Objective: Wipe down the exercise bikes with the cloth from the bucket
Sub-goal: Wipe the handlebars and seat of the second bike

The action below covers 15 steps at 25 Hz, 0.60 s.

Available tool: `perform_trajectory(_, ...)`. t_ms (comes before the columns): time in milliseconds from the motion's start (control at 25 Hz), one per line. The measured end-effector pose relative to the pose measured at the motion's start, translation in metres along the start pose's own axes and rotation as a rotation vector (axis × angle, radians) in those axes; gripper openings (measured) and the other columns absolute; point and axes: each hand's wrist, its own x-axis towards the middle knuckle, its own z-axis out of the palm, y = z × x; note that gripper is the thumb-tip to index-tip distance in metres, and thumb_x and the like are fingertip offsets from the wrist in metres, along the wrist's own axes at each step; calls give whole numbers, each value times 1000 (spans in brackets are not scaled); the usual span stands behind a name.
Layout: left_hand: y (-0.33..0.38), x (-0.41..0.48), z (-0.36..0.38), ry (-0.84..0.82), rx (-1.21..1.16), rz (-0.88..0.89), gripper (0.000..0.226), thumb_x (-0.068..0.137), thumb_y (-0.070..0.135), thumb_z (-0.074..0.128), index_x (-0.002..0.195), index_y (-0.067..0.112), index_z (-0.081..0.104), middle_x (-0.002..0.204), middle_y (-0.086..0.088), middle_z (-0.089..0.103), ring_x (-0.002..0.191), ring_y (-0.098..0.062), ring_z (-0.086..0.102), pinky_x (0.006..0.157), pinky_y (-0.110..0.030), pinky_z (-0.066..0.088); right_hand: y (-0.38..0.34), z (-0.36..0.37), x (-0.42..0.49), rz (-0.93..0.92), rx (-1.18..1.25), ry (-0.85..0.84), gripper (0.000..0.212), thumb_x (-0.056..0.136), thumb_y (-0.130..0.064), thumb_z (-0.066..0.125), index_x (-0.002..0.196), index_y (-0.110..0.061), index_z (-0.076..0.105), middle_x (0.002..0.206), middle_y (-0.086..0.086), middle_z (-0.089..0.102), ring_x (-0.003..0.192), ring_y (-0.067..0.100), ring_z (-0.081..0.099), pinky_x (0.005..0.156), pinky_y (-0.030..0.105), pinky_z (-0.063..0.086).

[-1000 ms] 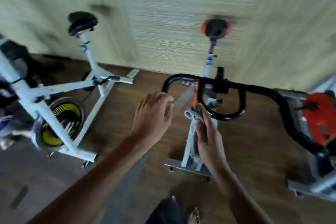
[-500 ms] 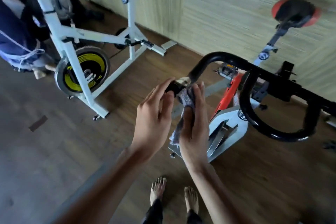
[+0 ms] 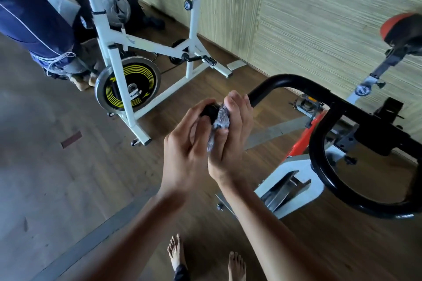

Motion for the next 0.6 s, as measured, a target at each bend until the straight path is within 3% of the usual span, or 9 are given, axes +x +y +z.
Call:
perform_trajectory(80,-4,0,3,29,-27,6,34,99,18,44,126,17,65,114,11,72,107,-5,67,92,-33,56,18,-4,1,-41,-12,-47,40,108,-36,18,143,-23,33,143,15,40,141,37,34,117,58,25)
perform_trajectory(200,-9,-1,7,65,-85,17,31,100,28,46,123,28,66,105,15,72,94,-11,66,86,-54,57,37,-9,4,-82,-12,-115,46,108,-39,16,153,-36,21,146,13,39,150,19,21,120,52,19)
perform_trajectory(280,-12,-1,9,69,-132,11,29,100,28,47,121,31,66,105,14,73,94,-16,68,85,-59,56,45,-12,4,-72,-4,-158,48,107,-40,15,155,-37,17,155,2,34,152,18,17,122,49,16)
perform_trajectory(360,-13,-1,9,48,-172,9,31,101,21,47,125,19,66,111,8,73,104,-18,70,91,-54,55,54,-16,4,-59,15,-181,48,108,-39,16,155,-34,21,160,-8,27,152,21,17,122,51,15)
perform_trajectory(520,-9,9,-1,-35,-127,50,32,98,24,48,119,11,68,111,5,74,109,-14,68,94,-35,54,70,-26,8,26,-19,-177,47,109,-33,18,146,-9,34,159,0,28,151,35,15,123,52,15)
perform_trajectory(600,-7,21,-8,-78,-154,7,32,99,29,46,108,14,72,106,-1,75,107,-22,69,97,-49,51,79,-31,9,50,-42,-180,45,110,-31,19,145,-6,33,164,-12,16,153,31,9,123,54,13)
